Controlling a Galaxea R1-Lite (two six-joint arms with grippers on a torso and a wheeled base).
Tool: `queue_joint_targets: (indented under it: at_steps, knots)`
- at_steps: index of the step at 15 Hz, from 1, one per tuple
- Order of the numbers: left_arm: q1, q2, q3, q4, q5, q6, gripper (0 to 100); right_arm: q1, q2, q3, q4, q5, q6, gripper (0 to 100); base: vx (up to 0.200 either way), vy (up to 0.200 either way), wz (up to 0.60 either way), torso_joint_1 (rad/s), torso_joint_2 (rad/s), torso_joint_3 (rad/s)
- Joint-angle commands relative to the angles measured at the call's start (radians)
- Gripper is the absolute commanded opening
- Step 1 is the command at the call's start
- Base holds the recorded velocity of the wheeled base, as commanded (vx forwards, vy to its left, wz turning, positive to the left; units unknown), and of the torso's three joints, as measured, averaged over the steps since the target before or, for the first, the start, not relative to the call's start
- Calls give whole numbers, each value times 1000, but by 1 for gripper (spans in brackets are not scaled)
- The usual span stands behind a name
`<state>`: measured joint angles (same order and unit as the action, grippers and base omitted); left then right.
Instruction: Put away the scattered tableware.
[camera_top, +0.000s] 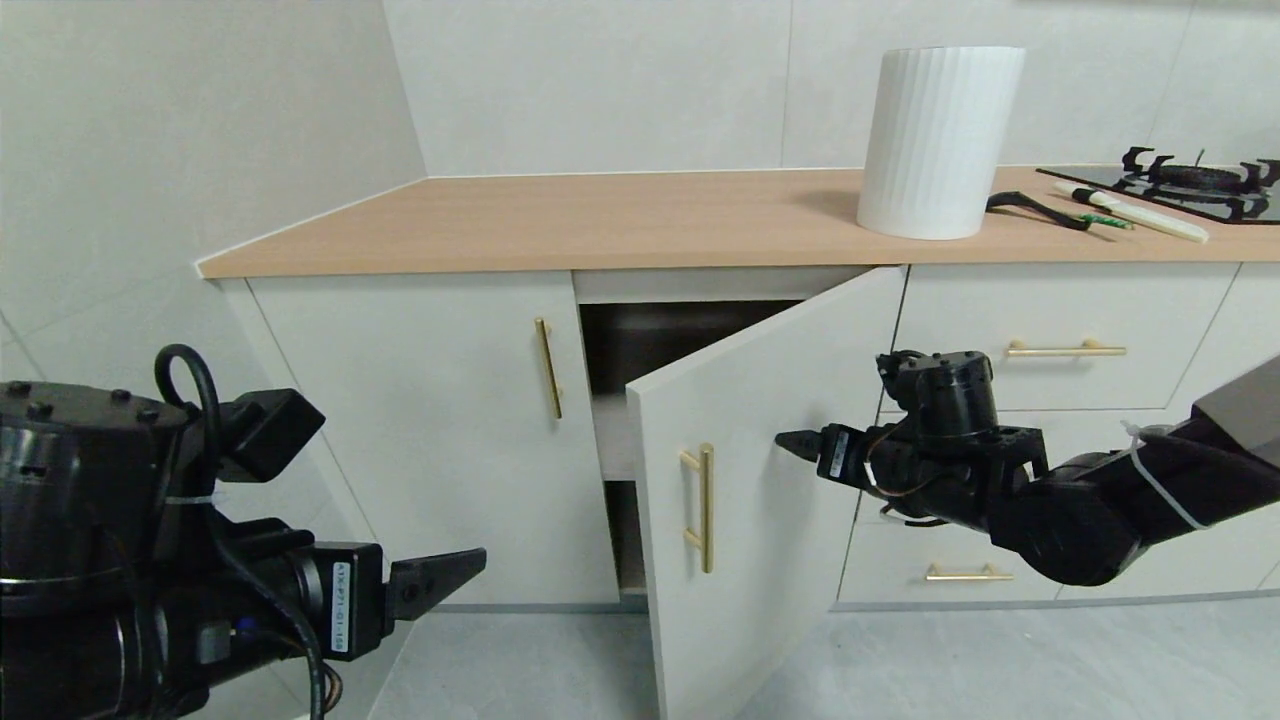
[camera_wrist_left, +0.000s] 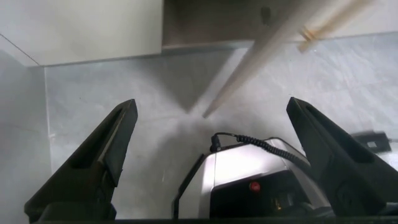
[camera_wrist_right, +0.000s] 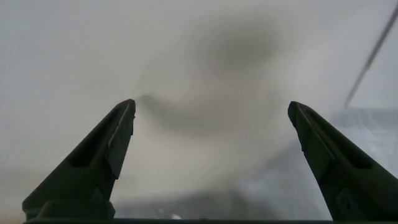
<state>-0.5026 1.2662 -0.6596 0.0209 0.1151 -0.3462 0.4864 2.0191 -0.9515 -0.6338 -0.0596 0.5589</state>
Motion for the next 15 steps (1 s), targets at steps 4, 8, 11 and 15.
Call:
queue_joint_targets:
  at_steps: [4,8,11,15]
  knots:
    - [-1,4,1,-1,-2,-1,100,6,46,-32,-10,-28,19,100,200,0,0,4,0,2]
    - [-1,4,1,-1,-2,-1,100,12,47,-33,-14,-29,24,100,0,0,0,0,0,0]
    - [-1,5,1,-1,-2,-1,100,12,47,-47,-33,-34,50,100,0,0,0,0,0,0]
    - [1,7,1,-1,-2,-1,100,12,84,-102,-35,-111,82,100,0,0,0,0,0,0]
